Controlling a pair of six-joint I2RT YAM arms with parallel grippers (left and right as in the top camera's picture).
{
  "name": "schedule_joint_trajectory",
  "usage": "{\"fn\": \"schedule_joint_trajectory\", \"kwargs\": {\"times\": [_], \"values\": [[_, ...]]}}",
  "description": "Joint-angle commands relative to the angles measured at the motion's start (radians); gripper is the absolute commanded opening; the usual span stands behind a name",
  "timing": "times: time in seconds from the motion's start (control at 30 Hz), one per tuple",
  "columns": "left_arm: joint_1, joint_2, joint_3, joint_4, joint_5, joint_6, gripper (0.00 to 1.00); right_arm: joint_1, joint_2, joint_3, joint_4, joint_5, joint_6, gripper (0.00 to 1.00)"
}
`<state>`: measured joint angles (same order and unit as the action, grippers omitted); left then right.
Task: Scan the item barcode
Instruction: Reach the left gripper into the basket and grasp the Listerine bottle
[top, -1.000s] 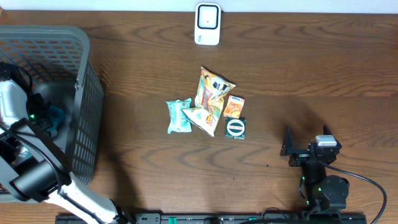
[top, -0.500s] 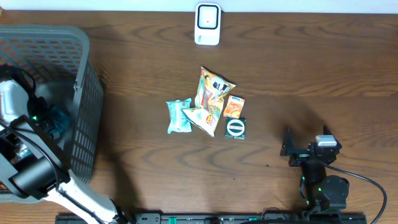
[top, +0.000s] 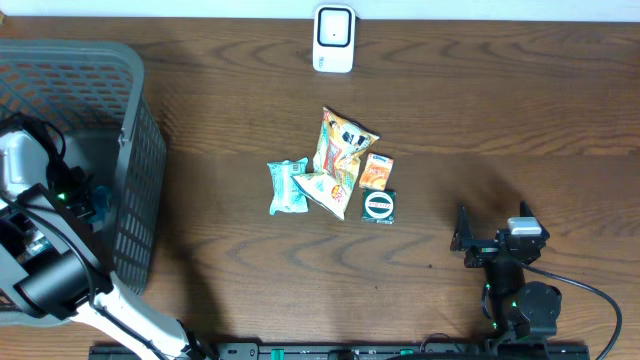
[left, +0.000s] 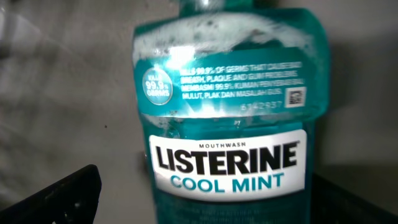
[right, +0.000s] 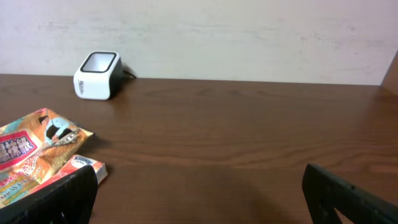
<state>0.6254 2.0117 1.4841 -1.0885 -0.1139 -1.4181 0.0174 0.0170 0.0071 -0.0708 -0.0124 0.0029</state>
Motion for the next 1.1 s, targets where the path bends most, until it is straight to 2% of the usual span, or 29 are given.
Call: {"fn": "schedule_joint_trajectory", "kwargs": {"times": [0.0, 0.43, 0.67, 0.83, 0.93, 1.07], "values": [[-0.025, 0.052, -0.026, -0.002, 0.002, -0.016, 0.98, 0.009, -0.003, -0.002, -0.003, -0.008, -0.011, 0.99], [-0.119, 0.081, -0.053, 0.030, -0.003, -0.016, 0.98, 0.009, -0.003, -0.002, -0.003, -0.008, -0.011, 0.99], [-0.121, 0.081, -0.158, 0.132, 0.002, -0.013, 0.98, 0.009, -0.003, -0.002, -0.003, -0.008, -0.011, 0.99], [-0.121, 0.081, -0.240, 0.262, 0.086, 0.090, 0.99, 0.009, -0.003, -0.002, -0.003, -0.008, -0.011, 0.99], [-0.121, 0.081, -0.264, 0.276, 0.103, 0.098, 0.88, 0.009, -0.003, -0.002, -0.003, -0.008, -0.011, 0.99], [-0.121, 0.081, -0.268, 0.276, 0.107, 0.122, 0.82, 0.009, -0.003, -0.002, -0.003, -0.008, -0.011, 0.99]]}}
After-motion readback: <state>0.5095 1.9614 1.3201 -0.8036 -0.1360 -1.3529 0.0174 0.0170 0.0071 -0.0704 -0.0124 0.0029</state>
